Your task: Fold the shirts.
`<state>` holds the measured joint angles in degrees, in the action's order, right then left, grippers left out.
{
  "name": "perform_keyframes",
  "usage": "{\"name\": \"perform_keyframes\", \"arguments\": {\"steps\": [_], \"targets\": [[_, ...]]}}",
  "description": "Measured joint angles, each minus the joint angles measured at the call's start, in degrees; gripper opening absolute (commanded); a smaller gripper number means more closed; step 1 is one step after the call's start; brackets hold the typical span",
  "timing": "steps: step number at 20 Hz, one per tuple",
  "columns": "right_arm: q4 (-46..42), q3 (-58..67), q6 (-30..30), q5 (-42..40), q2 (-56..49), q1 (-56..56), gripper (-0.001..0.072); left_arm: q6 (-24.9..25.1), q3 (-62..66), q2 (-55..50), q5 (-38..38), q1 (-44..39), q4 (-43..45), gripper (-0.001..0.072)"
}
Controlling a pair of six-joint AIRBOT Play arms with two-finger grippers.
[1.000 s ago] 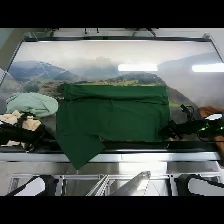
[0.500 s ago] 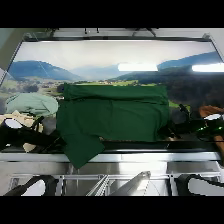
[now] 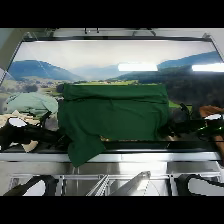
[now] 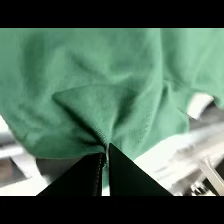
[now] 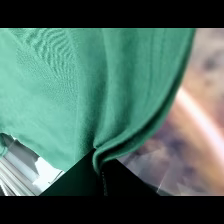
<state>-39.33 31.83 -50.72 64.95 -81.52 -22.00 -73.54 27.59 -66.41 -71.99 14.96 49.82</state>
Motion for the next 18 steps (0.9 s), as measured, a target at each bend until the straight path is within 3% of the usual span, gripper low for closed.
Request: {"name": "perform_keyframes", "arguments": {"steps": [8, 15, 18], "targets": [[-0.42, 2.49, -2.43, 6.93, 4.31, -6.10, 0.0022, 3.13, 0.00, 9.84, -8.66, 14.51, -1.73, 0.0029], [1.79, 3.98, -3.67, 10.86, 5.44, -9.46, 0.0022, 4.66, 3.15, 6.51, -13.55, 15.93, -2.10, 0.0028], [7.23, 4.57, -2.16, 12.81, 5.51, -10.64, 0.0022, 4.98, 8.37, 4.42, -15.45, 15.12, -4.81, 0.0029]]}}
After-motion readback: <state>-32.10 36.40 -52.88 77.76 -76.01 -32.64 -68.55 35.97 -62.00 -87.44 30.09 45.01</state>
